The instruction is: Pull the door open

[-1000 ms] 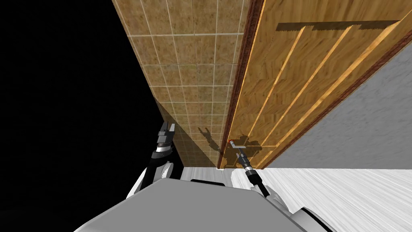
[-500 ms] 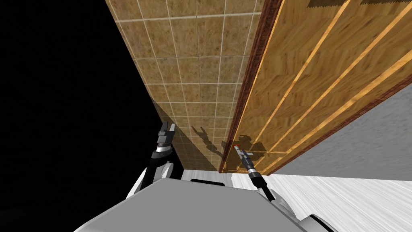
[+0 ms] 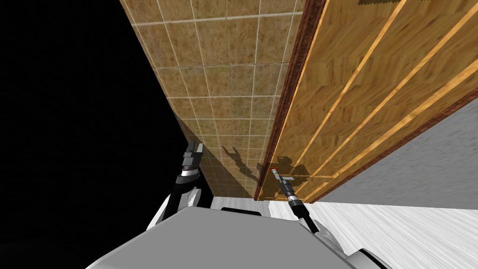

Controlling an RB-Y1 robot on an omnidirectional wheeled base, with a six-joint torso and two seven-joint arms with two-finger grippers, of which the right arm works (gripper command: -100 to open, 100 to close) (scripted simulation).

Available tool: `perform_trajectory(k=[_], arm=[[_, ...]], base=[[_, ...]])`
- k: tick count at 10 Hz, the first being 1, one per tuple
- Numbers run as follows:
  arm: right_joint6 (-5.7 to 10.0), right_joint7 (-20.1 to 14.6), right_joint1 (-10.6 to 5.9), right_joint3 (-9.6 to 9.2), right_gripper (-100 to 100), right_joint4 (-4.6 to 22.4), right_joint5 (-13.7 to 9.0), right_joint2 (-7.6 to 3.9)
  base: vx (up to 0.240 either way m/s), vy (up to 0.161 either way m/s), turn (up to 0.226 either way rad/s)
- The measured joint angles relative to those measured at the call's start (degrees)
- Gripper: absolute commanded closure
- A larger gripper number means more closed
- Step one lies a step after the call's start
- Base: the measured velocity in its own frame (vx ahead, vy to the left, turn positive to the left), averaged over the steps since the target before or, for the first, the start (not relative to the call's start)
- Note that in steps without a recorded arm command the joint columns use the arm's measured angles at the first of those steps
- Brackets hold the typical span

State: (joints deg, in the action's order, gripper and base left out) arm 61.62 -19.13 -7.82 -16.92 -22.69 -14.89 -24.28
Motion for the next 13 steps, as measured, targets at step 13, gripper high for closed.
perform_trajectory(k=[13], arm=[[0.08, -1.96, 3.35, 2.50, 100, -4.23, 5.35, -0.61]], base=[[-0.151, -0.079, 0.126]])
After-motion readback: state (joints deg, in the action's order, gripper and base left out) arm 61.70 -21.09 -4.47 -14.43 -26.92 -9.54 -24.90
